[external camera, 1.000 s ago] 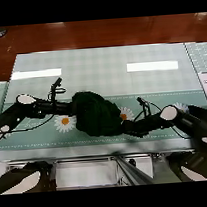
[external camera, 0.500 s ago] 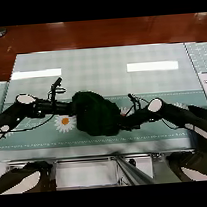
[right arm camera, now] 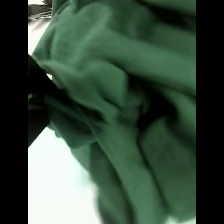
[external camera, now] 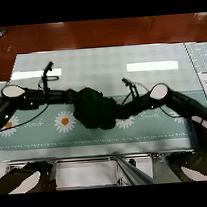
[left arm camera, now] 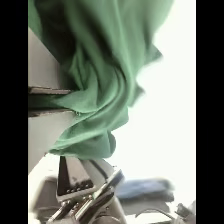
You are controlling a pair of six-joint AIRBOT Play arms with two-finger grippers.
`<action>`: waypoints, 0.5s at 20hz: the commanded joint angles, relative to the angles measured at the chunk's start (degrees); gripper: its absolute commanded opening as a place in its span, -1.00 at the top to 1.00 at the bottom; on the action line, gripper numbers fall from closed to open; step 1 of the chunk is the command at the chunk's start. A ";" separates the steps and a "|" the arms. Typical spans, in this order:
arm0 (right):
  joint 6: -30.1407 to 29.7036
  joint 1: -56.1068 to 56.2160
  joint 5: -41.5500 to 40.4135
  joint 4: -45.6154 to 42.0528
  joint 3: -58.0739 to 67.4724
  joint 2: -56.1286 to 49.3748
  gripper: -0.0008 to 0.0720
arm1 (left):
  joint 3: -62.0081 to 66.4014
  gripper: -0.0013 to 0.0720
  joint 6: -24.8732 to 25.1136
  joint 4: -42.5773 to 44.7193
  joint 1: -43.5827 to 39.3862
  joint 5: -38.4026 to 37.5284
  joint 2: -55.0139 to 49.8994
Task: Fold the shirts.
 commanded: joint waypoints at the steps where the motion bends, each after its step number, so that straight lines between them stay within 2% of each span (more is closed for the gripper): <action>1: 6.21 -4.96 7.41 -13.44 16.68 3.74 0.91 | 12.66 0.87 -1.29 -4.15 0.04 4.37 2.82; 4: 7.23 -8.61 15.41 -19.02 39.34 4.31 0.91 | 29.62 0.88 -4.68 -3.93 0.07 5.33 2.82; 7: 7.02 -8.70 19.80 -22.51 59.25 4.48 0.91 | 45.46 0.88 -9.62 1.07 0.04 5.09 3.93; 10: 6.49 -8.66 24.22 -22.69 67.63 7.91 0.91 | 53.66 0.88 -14.47 9.46 0.04 3.08 8.72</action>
